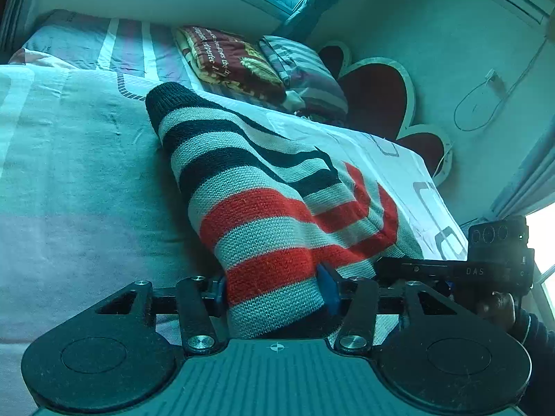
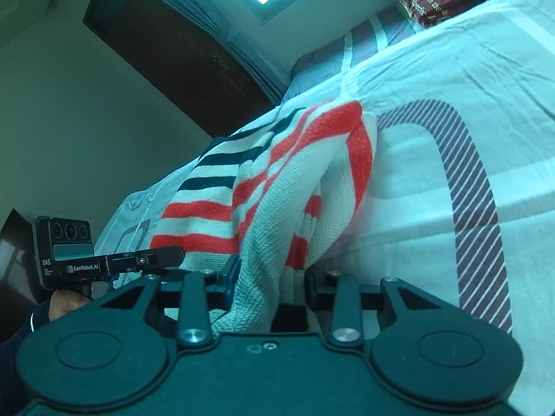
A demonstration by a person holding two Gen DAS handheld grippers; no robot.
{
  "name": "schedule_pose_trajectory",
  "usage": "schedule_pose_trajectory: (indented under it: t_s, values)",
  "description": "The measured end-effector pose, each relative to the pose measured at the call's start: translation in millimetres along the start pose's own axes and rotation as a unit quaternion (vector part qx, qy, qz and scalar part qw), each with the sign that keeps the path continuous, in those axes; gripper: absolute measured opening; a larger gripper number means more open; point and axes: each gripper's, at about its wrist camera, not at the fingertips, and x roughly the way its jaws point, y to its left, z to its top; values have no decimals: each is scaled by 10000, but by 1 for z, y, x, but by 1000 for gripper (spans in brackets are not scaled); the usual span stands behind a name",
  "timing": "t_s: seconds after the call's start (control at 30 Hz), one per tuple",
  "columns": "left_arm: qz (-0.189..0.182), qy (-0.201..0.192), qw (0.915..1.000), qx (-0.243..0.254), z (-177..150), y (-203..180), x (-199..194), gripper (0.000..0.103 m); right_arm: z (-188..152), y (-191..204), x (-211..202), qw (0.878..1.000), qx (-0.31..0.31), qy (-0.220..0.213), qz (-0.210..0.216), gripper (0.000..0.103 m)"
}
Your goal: Fold small clothes
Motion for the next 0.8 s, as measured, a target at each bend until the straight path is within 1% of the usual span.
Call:
schedule_pose_trajectory:
  t_s: [0.13,0.47,0.63,0.8]
  values:
    - [-63,-104,9999,-10,2,-4,-8,47,3,14,-8,9999,-116,-105,60,35]
    - [-223,-370,9990,81,2,-16,-42,47,8,44,-34,9988,-433,-235,32,34]
    - [-170,-546,9983,85,0,-16,-75,47,11,75,-30,9975,-663,-224,57,34]
    - [-33,-752,9972,48,-6,-4,-126,47,10,113,-16,9958,-878,-166,196,34]
